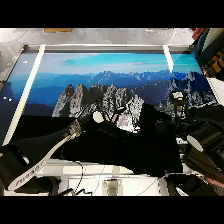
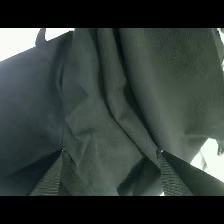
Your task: Fold the clothes and pants, and hang the long-sleeved shirts on hangers.
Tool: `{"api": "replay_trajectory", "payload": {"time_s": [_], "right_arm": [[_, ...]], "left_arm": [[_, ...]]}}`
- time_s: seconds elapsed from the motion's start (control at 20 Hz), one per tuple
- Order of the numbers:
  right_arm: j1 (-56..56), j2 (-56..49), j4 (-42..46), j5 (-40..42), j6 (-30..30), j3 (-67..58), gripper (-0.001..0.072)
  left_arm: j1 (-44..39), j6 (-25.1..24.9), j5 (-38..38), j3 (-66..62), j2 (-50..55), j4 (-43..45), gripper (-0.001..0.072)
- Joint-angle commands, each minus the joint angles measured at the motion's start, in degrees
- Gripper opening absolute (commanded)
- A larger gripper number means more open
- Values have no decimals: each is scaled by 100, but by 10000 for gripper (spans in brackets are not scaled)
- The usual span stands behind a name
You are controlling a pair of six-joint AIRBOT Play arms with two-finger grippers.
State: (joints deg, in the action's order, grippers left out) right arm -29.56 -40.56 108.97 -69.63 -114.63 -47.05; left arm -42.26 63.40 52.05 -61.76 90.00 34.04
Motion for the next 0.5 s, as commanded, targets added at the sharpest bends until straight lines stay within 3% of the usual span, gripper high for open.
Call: {"api": "replay_trajectory", "payload": {"time_s": [0.0,0.15,0.3,0.45], "right_arm": [[87,7,389,138,-35,-17,582],[455,7,415,192,-35,-17,582],[822,7,402,315,-35,-17,582],[1032,7,393,479,-35,-17,582]], "left_arm": [[39,-2,-55,-118,7,17,656],[-136,-4,-243,-282,13,15,656],[-376,2,-949,-293,105,0,655],[-426,2,-922,-407,391,-431,654]]}}
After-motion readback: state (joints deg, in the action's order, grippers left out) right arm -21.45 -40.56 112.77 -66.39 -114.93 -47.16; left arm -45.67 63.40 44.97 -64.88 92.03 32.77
